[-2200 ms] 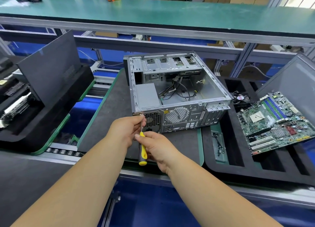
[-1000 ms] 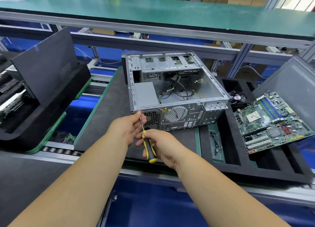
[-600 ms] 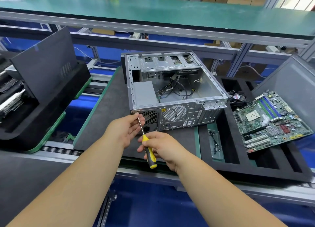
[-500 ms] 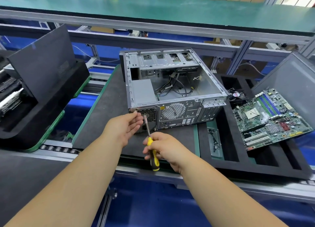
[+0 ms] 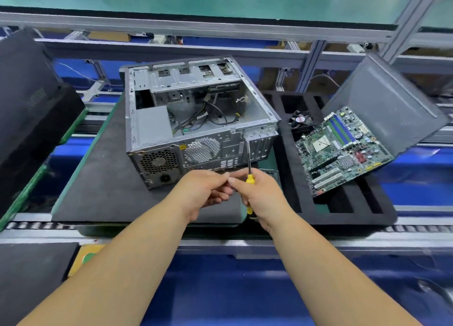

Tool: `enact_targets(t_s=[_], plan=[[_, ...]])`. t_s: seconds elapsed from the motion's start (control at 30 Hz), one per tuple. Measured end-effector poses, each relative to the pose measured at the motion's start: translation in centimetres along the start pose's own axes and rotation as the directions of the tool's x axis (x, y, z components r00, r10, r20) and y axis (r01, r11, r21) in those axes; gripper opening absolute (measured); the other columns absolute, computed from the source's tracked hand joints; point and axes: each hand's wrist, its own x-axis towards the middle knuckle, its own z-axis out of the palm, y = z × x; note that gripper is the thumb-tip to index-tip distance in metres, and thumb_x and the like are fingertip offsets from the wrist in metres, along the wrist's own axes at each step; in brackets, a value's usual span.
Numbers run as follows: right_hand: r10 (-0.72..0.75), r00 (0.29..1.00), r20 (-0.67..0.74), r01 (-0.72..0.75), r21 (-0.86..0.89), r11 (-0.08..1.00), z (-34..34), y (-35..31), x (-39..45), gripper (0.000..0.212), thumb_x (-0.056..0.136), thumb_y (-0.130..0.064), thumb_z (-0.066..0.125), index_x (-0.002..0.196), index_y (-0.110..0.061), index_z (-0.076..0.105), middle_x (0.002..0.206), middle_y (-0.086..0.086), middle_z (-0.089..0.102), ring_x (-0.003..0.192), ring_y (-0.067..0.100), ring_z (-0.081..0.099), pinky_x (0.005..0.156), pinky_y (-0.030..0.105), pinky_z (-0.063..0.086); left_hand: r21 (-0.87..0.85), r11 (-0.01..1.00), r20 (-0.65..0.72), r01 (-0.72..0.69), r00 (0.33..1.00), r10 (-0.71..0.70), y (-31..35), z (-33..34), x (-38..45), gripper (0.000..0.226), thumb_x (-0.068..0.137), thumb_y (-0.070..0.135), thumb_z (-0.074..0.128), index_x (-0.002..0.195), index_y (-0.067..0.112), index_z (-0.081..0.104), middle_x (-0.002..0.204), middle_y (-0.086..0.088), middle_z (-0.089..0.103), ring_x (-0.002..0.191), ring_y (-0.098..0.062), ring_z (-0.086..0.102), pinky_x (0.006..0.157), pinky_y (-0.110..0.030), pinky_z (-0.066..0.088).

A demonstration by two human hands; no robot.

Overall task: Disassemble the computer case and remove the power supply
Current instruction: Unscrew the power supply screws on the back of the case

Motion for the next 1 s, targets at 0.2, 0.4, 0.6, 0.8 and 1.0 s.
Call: enact_targets(t_s=[0.2,0.4,0.6,0.8,1.0], plan=[[-0.009,0.996,-0.091,-0.004,-0.141,0.990,-4.5,0.6,0.8,0.007,0.084,-0.022,0.072,0.081,-0.026,0.067,0.073,-0.012,0.067,0.060,0.000,0.053,0.061,0.023,0.040,0.093,0.992,0.041,-0.090,0.995,0.086,-0.4,3.7,0.9,0.028,0.100,0.021,0.051,0.088,0.005,0.071,0.071,-0.005,0.069,0.060,-0.011,0.062,0.060,-0.020,0.051],[0.027,0.967,-0.253,-0.102,-0.287,0.953,-9.1,2.2,4.0,0.015,0.089,-0.014,0.065,0.085,-0.028,0.066,0.080,-0.008,0.069,0.061,0.002,0.058,0.051,0.016,0.044,0.440,0.820,-0.102,-0.366,0.887,0.450,0.0,3.9,1.7,0.022,0.096,0.018,0.055,0.092,0.027,0.075,0.080,0.012,0.071,0.073,-0.003,0.066,0.072,-0.019,0.052],[-0.035,0.963,-0.266,-0.071,-0.380,0.922,-10.7,1.2,6.2,0.024,0.089,-0.011,0.054,0.091,-0.033,0.064,0.083,-0.001,0.070,0.043,0.004,0.044,0.034,0.014,0.034,0.680,0.575,-0.154,-0.455,0.677,0.719,1.6,1.4,1.8,0.021,0.092,0.021,0.060,0.105,0.032,0.073,0.095,0.021,0.067,0.090,0.005,0.060,0.080,-0.011,0.044],[-0.303,0.944,-0.128,0.217,-0.452,0.865,-7.7,-3.0,7.0,0.014,0.092,-0.024,0.057,0.094,-0.036,0.064,0.087,-0.016,0.064,0.073,-0.003,0.057,0.057,0.015,0.041,0.837,0.421,-0.185,-0.349,0.544,0.819,2.4,-2.0,0.4,0.035,0.091,0.018,0.062,0.125,0.020,0.063,0.111,0.006,0.059,0.107,-0.010,0.053,0.097,-0.026,0.041],[-0.387,0.895,0.224,0.435,-0.632,0.642,-1.9,-5.7,8.4,0.032,0.098,-0.028,0.055,0.130,-0.027,0.060,0.133,-0.006,0.054,0.120,0.011,0.050,0.097,0.028,0.039,0.915,0.402,-0.325,0.023,0.631,0.704,1.9,-7.3,-1.1,0.057,0.089,0.028,0.064,0.142,0.016,0.046,0.151,-0.004,0.036,0.139,-0.025,0.029,0.114,-0.044,0.029]])
